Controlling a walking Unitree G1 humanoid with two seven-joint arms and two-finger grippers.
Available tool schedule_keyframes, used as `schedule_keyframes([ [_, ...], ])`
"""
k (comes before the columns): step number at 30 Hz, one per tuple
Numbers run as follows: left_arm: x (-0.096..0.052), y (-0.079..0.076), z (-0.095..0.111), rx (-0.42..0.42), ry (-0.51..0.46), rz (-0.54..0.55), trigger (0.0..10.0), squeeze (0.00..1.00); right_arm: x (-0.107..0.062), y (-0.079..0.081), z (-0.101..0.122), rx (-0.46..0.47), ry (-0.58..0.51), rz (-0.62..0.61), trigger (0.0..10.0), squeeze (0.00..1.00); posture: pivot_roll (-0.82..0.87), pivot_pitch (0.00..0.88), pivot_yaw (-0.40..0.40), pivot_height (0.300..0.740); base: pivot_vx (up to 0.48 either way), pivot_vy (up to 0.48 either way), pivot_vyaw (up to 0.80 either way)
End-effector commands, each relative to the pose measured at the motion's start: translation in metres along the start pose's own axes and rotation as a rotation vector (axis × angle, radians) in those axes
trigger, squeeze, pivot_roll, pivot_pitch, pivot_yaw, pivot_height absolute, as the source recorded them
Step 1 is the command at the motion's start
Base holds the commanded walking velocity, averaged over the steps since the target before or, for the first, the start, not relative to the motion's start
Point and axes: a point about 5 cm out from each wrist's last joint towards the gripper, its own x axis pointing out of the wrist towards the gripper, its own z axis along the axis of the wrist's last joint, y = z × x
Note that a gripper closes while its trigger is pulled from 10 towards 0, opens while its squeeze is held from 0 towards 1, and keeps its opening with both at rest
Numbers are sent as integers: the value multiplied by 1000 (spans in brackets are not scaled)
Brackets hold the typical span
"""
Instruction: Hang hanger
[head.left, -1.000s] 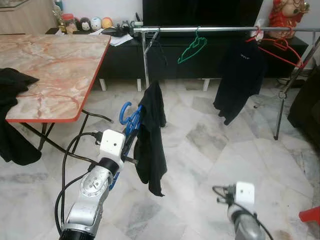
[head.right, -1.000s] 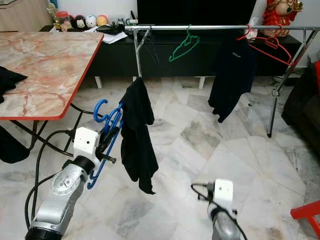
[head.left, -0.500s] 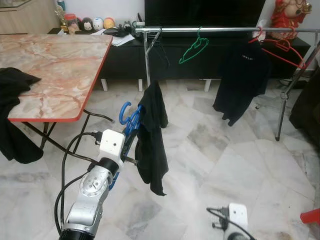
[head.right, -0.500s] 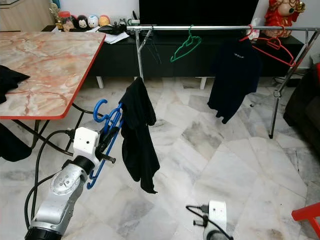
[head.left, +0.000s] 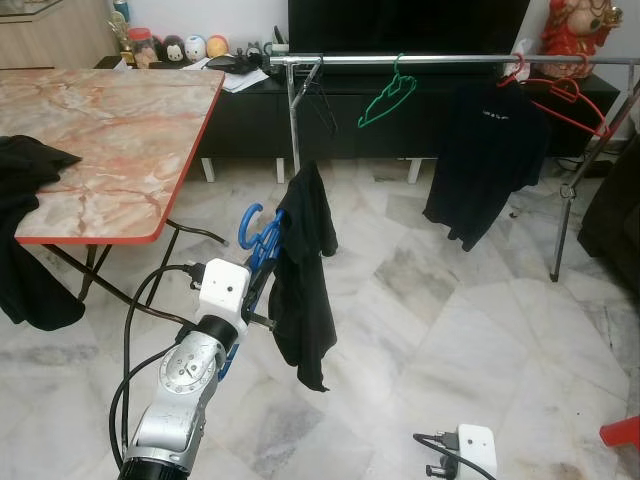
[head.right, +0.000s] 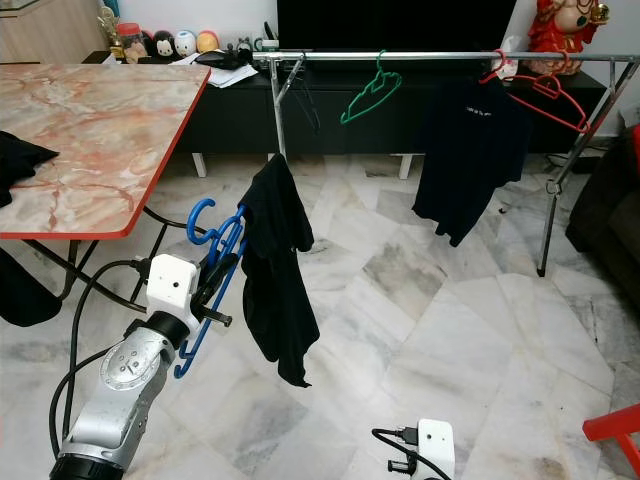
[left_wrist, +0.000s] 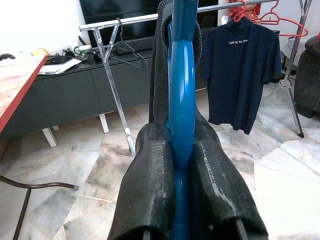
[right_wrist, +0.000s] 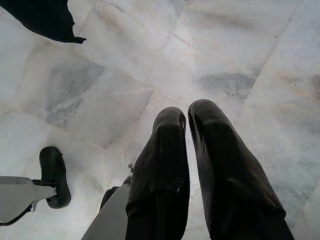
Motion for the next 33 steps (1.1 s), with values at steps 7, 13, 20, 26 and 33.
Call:
schedule_keyframes([
  [7,5,0,15,21,-77,3,10000,0,2,2,9,-5,-43,6,0,0,35,0,-28,740,0,0,0],
  [13,5,1,15,22,-79,4,10000,0,5,3,36,3,-148,2,0,0,39,0,-27,740,0,0,0],
  [20,5,1,15,24,-79,5,10000,0,6,0,97,8,-389,-27,1333,0,38,0,-28,740,0,0,0],
  [26,5,1,15,23,-81,6,10000,0,-2,1,137,6,-594,-18,10000,0,38,0,-30,740,0,0,0],
  [33,5,1,16,23,-82,7,10000,0,-19,10,157,-40,-811,19,10000,1000,30,0,-30,740,0,0,0],
])
